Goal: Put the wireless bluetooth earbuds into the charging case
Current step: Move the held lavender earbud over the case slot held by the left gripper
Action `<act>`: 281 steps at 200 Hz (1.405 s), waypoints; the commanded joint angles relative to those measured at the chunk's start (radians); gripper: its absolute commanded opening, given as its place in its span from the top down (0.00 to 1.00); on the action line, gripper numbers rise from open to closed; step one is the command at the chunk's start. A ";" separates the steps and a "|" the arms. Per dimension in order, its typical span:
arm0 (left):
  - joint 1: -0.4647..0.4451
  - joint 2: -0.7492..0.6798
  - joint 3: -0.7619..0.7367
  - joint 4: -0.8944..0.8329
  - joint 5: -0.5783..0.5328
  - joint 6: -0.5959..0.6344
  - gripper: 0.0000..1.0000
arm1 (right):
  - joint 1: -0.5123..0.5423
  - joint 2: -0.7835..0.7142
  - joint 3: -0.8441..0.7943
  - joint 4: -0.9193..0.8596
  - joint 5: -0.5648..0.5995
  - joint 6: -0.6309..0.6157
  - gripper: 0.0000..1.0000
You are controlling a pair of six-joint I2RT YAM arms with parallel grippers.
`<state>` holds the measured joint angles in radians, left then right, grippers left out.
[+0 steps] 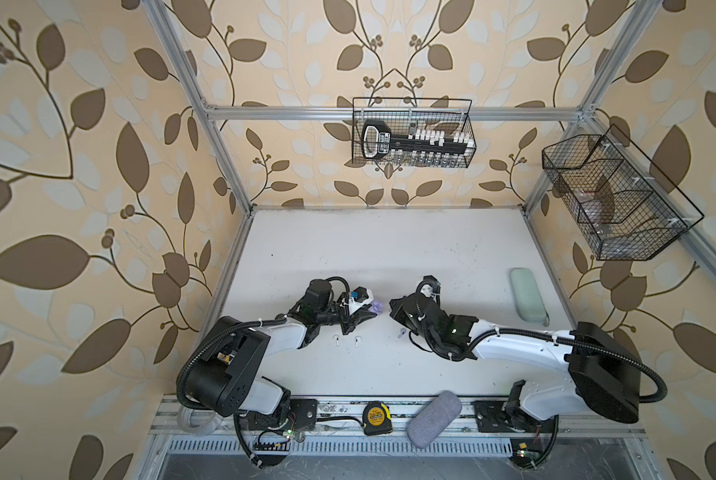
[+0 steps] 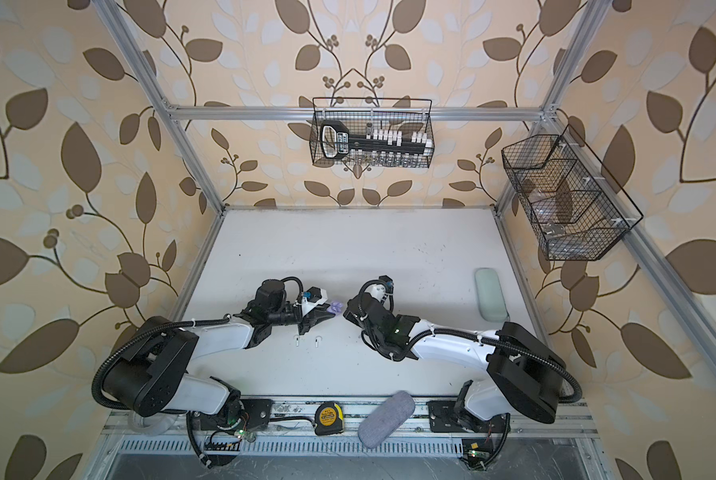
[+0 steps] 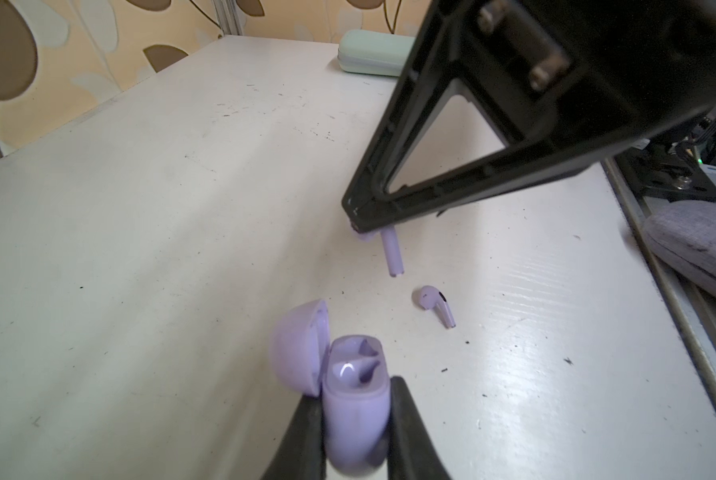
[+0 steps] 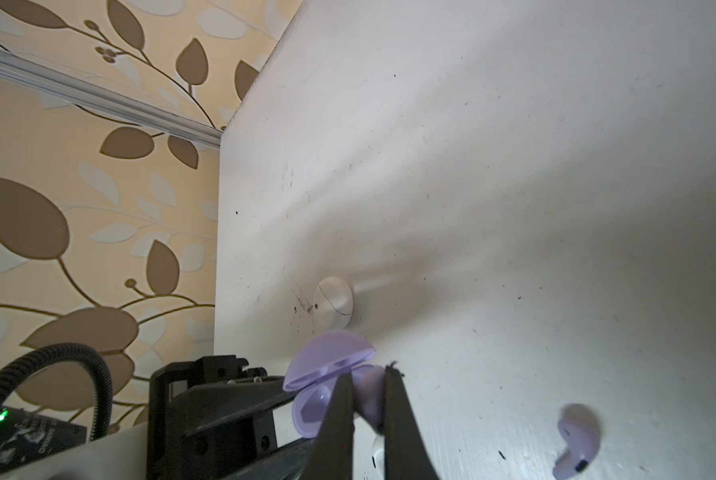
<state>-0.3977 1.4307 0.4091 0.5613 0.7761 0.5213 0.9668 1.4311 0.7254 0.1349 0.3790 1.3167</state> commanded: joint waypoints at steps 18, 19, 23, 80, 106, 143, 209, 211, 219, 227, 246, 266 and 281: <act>0.010 0.000 -0.009 0.045 0.009 -0.001 1.00 | 0.007 0.031 -0.007 0.040 0.020 0.055 0.90; 0.010 0.000 -0.010 0.045 0.009 -0.002 1.00 | 0.007 0.032 -0.007 0.040 0.020 0.055 0.90; 0.010 0.000 -0.010 0.046 0.009 -0.002 1.00 | 0.007 0.033 -0.005 0.041 0.021 0.057 0.90; 0.012 0.000 -0.010 0.049 0.009 -0.003 1.00 | 0.006 0.069 -0.005 0.124 0.014 0.065 0.90; 0.013 0.000 -0.013 0.055 0.009 -0.005 1.00 | 0.008 0.093 0.005 0.138 0.001 0.077 0.90; 0.016 0.000 -0.021 0.083 -0.001 -0.019 1.00 | 0.013 0.104 0.003 0.152 0.000 0.088 0.90; 0.016 0.000 -0.027 0.108 -0.014 -0.030 1.00 | 0.032 0.133 0.009 0.187 -0.003 0.111 0.90; 0.016 0.000 -0.026 0.107 -0.015 -0.030 1.00 | 0.032 0.134 0.009 0.188 -0.003 0.111 0.90; 0.016 0.000 -0.026 0.109 -0.015 -0.032 1.00 | 0.032 0.136 0.009 0.194 -0.004 0.113 0.90; 0.016 0.000 -0.028 0.109 -0.015 -0.032 1.00 | 0.032 0.137 0.008 0.197 -0.003 0.112 0.90; 0.017 0.000 -0.028 0.111 -0.015 -0.034 1.00 | 0.033 0.144 0.005 0.210 -0.004 0.119 0.90; 0.017 0.000 -0.029 0.112 -0.015 -0.034 1.00 | 0.033 0.146 0.004 0.219 -0.005 0.121 0.90; 0.017 0.000 -0.029 0.114 -0.015 -0.034 1.00 | 0.034 0.147 0.003 0.226 -0.003 0.121 0.90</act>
<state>-0.3908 1.4319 0.3866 0.6167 0.7502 0.4938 0.9894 1.5574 0.7254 0.3367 0.3786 1.4097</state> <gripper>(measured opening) 0.223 0.103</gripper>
